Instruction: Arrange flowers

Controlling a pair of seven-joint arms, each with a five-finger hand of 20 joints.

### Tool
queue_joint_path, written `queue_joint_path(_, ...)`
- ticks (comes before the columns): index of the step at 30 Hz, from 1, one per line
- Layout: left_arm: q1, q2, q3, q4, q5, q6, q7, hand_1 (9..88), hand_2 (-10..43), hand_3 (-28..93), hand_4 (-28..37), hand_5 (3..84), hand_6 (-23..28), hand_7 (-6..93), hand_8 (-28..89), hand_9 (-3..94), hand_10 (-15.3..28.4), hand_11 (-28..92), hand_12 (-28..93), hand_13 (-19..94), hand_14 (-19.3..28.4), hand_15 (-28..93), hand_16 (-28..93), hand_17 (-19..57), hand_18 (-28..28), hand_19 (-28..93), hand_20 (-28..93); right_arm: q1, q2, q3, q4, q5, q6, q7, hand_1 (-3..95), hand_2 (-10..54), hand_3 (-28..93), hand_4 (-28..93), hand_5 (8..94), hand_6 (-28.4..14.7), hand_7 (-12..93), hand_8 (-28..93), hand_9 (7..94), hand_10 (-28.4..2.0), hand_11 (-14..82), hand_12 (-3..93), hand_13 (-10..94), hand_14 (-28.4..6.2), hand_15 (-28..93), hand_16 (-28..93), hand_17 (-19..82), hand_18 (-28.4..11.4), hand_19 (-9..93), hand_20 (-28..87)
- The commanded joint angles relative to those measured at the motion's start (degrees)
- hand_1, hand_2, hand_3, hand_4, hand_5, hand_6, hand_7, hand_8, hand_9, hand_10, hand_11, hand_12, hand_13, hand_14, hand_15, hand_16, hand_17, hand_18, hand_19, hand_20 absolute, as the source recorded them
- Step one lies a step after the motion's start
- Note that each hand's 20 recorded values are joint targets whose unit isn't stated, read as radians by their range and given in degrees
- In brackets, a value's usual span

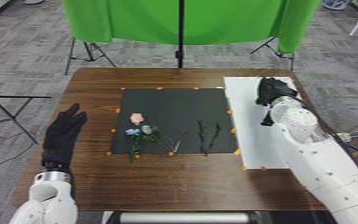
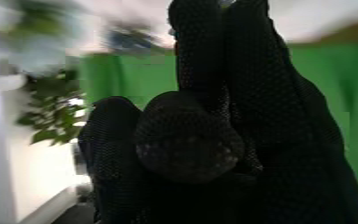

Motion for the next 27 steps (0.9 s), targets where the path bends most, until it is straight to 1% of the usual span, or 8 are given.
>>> queue_joint_path(1,0.48,-0.34,0.3,-0.03,0.11,-0.15,-0.33,22.3,-2.5,66,-22.9,43.1,4.1,9.2,-5,42.8,13.6,14,12,31,15.3,8,2,3.8,10.2,1,15,7.37,0.12,-7.58,-11.6,8.52,0.44,-1.76,72.7,-9.5,39,-11,80.5,-1.3,19,12,93.7,-8.2,11.5,33.3,94,0.0,61,27,69,-8.5,93,51)
queue_joint_path(5,0.39,-0.42,0.34,0.02,0.14,-0.25,-0.45,22.4,-2.5,65,-22.9,43.1,4.2,9.1,-5,42.8,13.6,14,12,31,15.2,8,2,3.8,10.2,1,15,7.72,-2.16,-11.61,-13.29,14.54,-2.21,-1.97,72.6,-9.5,39,-10,80.6,-1.2,19,12,93.7,-8.2,11.9,33.3,94,0.1,61,27,69,-8.4,93,51)
queue_joint_path(9,0.7,-0.53,0.03,-0.13,0.02,-0.05,-0.35,22.3,-2.5,66,-22.8,43.1,4.1,9.1,-5,42.8,13.6,14,12,31,15.2,8,2,3.8,10.2,1,15,6.99,-3.96,-14.75,-13.94,16.31,-4.82,-2.93,72.3,-9.5,39,-10,80.5,-1.2,19,12,93.7,-8.2,12.0,33.2,94,0.1,61,27,69,-8.3,93,52)
queue_joint_path(15,0.2,-0.5,0.3,0.2,0.1,-0.29,-0.47,22.2,-2.6,66,-22.8,43.2,4.1,9.2,-5,42.8,13.5,14,12,31,15.2,8,2,3.8,10.2,1,15,5.76,-5.15,-17.31,-14.94,18.59,-8.85,-2.52,71.8,-9.5,39,-10,80.5,-1.1,19,12,93.7,-8.2,12.0,33.4,94,0.2,61,27,69,-8.3,93,52)
queue_joint_path(22,0.17,-0.53,0.42,0.32,0.01,-0.44,-0.47,22.3,-2.6,66,-22.9,43.2,4.1,9.3,-5,42.8,13.5,14,12,31,15.2,8,2,3.7,10.2,1,15,4.82,-6.68,-18.79,-15.1,19.09,-11.06,-2.72,70.3,-9.5,41,-10,80.1,-0.5,19,13,93.7,-8.1,12.2,33.8,94,0.2,61,27,69,-8.3,93,52)
queue_joint_path(27,0.08,-0.69,0.55,0.36,0.03,-0.42,-0.57,22.3,-2.5,65,-23.0,43.2,4.2,9.3,-5,42.8,13.6,14,12,31,15.2,8,2,3.7,10.2,1,15,4.11,-8.1,-19.85,-15.38,18.46,-10.89,-3.53,69.8,-9.5,41,-11,79.8,-0.5,20,12,93.7,-8.0,12.6,33.7,94,0.1,61,28,69,-8.3,93,52)
